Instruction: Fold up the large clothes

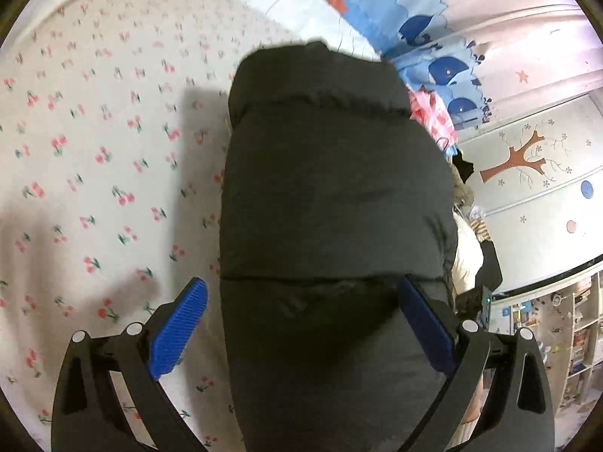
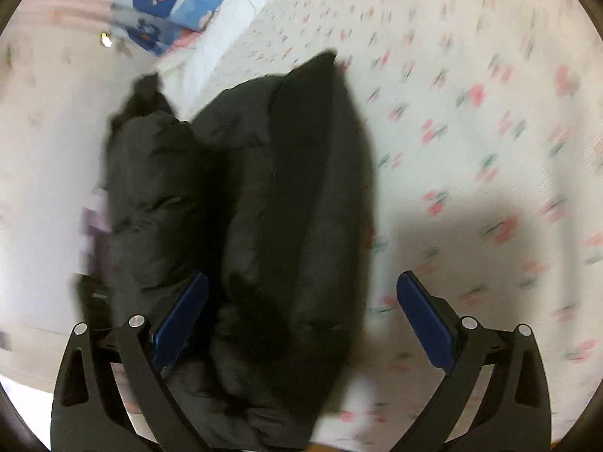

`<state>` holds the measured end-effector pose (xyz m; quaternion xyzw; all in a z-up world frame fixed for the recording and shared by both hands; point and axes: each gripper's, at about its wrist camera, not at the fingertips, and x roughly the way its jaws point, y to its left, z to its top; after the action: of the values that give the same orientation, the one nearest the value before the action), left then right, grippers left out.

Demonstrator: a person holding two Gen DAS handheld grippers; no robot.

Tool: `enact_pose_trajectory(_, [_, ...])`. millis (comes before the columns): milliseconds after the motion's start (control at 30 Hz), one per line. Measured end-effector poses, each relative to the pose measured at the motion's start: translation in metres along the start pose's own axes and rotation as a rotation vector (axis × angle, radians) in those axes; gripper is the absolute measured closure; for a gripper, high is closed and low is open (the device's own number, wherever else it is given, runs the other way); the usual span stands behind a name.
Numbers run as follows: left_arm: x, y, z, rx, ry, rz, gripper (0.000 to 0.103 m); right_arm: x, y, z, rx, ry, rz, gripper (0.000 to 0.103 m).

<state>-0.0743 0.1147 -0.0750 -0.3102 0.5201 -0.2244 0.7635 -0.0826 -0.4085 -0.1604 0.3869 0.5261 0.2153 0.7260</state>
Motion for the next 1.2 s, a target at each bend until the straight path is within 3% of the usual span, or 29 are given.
enact_pose_trajectory(167, [0.009, 0.006, -0.003, -0.024, 0.013, -0.001, 0.007, 0.013, 0.010, 0.001, -0.038, 0.047, -0.006, 0.006])
enact_pose_trajectory(300, [0.015, 0.008, -0.007, -0.047, 0.035, -0.023, 0.007, 0.024, 0.020, 0.004, -0.094, 0.054, -0.095, 0.006])
enact_pose_trajectory(433, [0.022, 0.002, -0.007, -0.040, 0.067, -0.073, 0.007, 0.049, 0.017, 0.002, -0.039, 0.131, 0.002, 0.006])
enact_pose_trajectory(600, [0.014, -0.040, -0.020, 0.129, 0.006, -0.011, 0.007, 0.061, 0.009, -0.006, -0.005, 0.180, 0.106, 0.006])
enact_pose_trajectory(733, [-0.011, -0.074, -0.027, 0.290, -0.039, 0.035, 0.008, 0.072, 0.020, -0.017, -0.012, 0.264, 0.260, 0.006])
enact_pose_trajectory(833, [-0.022, -0.081, -0.031, 0.386, -0.017, 0.127, 0.007, 0.086, 0.027, -0.029, -0.064, 0.346, 0.224, 0.006])
enact_pose_trajectory(900, [-0.011, -0.066, -0.029, 0.369, 0.055, 0.171, 0.007, 0.086, 0.026, -0.030, -0.071, 0.366, 0.180, 0.007])
enact_pose_trajectory(967, [-0.004, -0.055, -0.029, 0.332, 0.076, 0.194, 0.007, 0.063, 0.025, -0.022, -0.076, 0.283, 0.081, 0.007])
enact_pose_trajectory(1033, [-0.007, -0.052, -0.032, 0.337, 0.076, 0.185, 0.007, 0.031, 0.028, -0.013, -0.095, 0.138, -0.002, 0.007])
enact_pose_trajectory(1100, [-0.009, -0.055, -0.033, 0.349, 0.068, 0.188, 0.007, -0.007, 0.048, -0.008, -0.178, -0.085, -0.060, 0.007])
enact_pose_trajectory(1200, [-0.005, -0.061, -0.036, 0.360, 0.061, 0.208, 0.007, -0.023, 0.090, -0.019, -0.346, -0.202, 0.081, 0.007])
